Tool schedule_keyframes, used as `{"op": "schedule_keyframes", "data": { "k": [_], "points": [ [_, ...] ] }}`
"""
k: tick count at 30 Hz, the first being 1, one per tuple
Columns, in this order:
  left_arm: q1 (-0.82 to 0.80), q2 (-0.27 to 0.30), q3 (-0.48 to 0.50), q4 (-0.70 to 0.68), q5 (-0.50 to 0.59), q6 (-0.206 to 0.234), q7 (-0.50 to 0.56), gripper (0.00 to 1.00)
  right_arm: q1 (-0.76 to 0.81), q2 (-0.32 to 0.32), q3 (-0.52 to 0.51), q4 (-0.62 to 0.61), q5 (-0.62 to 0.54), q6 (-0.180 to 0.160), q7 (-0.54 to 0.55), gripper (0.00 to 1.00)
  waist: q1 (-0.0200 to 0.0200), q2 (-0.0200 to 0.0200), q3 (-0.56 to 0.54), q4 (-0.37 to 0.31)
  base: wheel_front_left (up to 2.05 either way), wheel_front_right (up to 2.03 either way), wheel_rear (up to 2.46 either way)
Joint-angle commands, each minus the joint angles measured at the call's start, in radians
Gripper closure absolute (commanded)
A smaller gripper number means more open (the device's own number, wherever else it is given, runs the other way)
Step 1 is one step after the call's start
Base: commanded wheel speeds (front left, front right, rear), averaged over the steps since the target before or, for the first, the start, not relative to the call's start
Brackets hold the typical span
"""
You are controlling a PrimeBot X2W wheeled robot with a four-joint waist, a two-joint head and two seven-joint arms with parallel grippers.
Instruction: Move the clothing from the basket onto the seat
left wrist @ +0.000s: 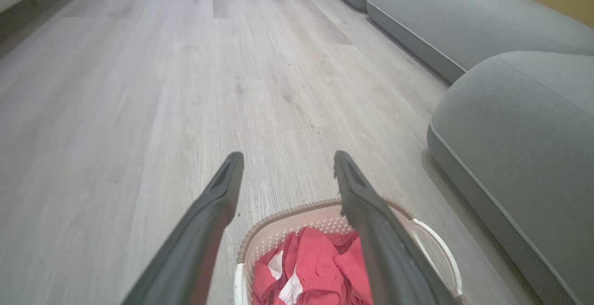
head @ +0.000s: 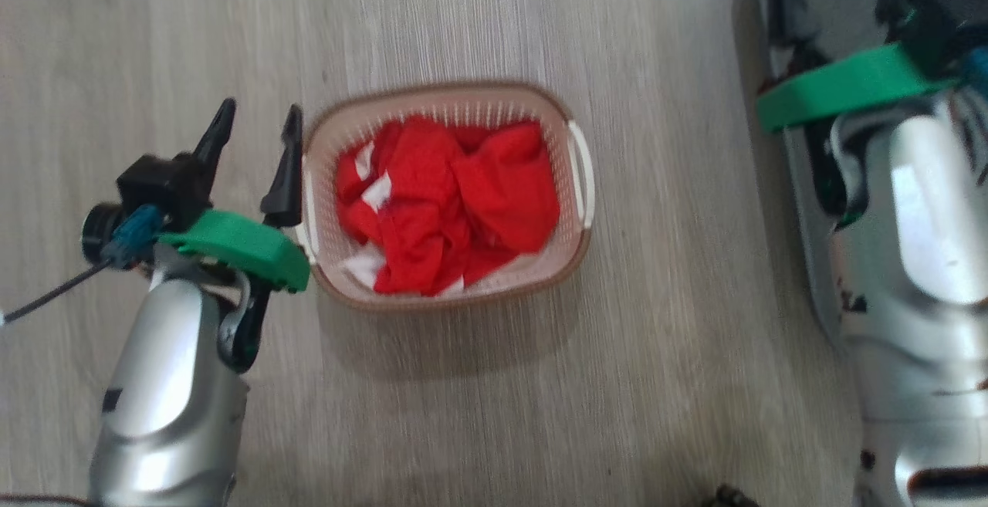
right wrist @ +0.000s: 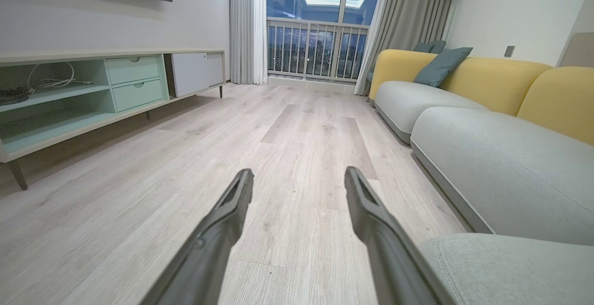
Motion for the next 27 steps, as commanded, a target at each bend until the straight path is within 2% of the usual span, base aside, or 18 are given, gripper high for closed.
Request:
{"op": "schedule_keyframes", "data": {
  "k": [1,12,27],
  "points": [
    [-0.037,0.031,0.010,-0.028,-0.008,-0.001,-0.013,0.00,-0.042,0.015,0.017,-0.051,0.001,0.000,-0.009,0.00,-0.0003,0.0000,0.123,-0.010,0.00,0.00,0.00],
    [-0.174,0.040,-0.179,0.073,-0.058,-0.001,-0.013,0.00,-0.180,0.015,0.016,-0.134,-0.033,0.000,-0.009,0.00,-0.0003,0.0000,0.379,-0.034,0.00,0.00,0.00],
    [-0.434,0.055,-0.396,0.283,0.041,-0.001,-0.013,0.00,-0.184,0.015,0.034,-0.189,0.006,0.000,-0.009,0.00,-0.0003,0.0000,0.533,-0.112,0.00,0.00,0.00]
  ]
}}
